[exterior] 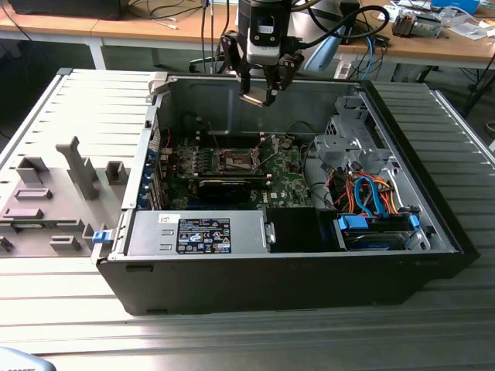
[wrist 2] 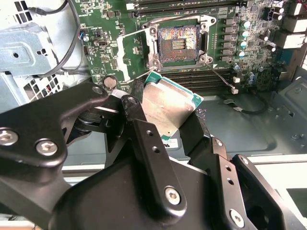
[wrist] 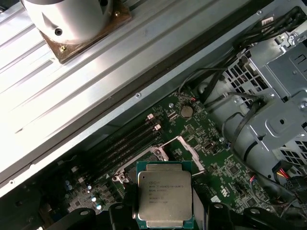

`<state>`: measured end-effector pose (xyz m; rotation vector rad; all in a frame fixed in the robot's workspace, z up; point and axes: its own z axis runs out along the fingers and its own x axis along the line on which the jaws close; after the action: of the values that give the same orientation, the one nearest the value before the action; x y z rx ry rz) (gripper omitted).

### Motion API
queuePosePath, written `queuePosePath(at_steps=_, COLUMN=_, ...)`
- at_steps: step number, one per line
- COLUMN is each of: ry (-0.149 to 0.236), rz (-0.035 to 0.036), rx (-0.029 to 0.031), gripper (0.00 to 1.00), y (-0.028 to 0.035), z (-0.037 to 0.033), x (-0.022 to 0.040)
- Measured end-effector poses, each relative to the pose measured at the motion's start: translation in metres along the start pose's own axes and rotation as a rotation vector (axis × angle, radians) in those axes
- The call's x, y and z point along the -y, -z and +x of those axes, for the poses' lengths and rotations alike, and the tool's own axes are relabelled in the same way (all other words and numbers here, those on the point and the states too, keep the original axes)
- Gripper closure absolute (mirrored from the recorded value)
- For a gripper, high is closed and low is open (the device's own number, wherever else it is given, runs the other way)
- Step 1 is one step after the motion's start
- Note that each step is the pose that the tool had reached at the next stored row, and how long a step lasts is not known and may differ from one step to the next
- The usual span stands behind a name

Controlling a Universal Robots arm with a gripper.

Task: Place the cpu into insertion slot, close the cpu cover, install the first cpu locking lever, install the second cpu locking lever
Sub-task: 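Place the cpu into insertion slot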

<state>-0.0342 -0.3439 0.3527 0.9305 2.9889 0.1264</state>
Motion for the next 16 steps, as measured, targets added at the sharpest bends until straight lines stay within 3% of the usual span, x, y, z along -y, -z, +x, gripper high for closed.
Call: queuePosePath(at_steps=16, ry=-0.019, rz=0.0003, rx=0.0019, gripper=0.45, y=0.0, z=0.0, x=0.0)
